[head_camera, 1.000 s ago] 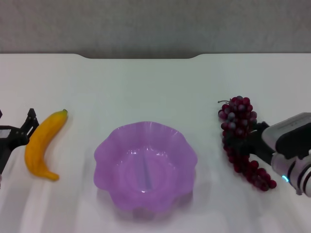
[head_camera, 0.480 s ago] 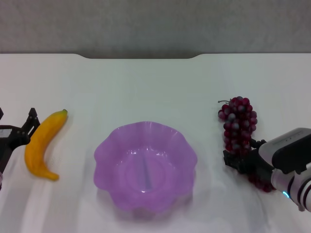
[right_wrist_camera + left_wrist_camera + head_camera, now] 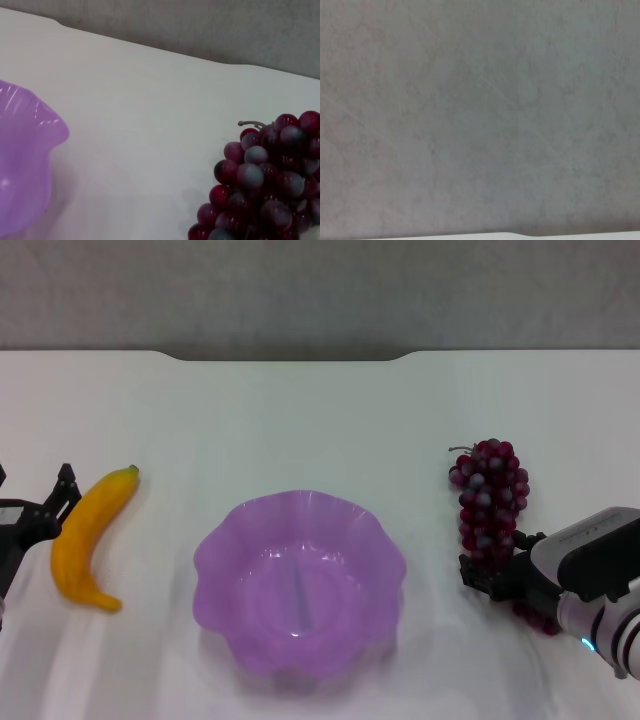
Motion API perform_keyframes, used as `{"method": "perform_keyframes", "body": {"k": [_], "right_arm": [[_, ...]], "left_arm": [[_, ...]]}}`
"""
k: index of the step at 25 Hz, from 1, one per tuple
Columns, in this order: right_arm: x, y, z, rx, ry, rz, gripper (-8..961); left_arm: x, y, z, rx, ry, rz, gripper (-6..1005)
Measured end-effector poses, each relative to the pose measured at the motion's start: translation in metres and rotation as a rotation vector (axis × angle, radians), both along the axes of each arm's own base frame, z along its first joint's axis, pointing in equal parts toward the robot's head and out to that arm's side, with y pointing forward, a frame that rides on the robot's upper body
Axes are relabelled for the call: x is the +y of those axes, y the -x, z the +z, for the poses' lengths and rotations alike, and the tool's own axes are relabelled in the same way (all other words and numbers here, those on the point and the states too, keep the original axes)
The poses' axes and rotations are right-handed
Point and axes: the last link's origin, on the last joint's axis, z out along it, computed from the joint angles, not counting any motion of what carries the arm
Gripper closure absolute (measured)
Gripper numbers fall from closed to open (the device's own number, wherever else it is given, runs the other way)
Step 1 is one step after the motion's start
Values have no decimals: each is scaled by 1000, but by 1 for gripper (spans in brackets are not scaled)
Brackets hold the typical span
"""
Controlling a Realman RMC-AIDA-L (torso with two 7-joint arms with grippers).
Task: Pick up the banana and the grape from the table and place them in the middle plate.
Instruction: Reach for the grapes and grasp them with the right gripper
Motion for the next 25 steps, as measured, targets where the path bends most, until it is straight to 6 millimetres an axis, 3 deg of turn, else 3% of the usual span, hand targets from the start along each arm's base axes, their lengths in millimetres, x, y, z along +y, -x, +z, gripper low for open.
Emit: {"method": "perform_keyframes", "body": {"k": [13, 18, 25], "right_arm": [[-1, -2, 1, -5, -2, -2, 152], [-1, -3, 1, -6, -4, -7, 326], [0, -3, 2, -4, -7, -6, 370]], "left_arm": [[0, 0, 0, 0, 0, 0, 105], [0, 0, 0, 1, 0, 0, 105], [0, 0, 0, 1, 0, 0, 105]]}}
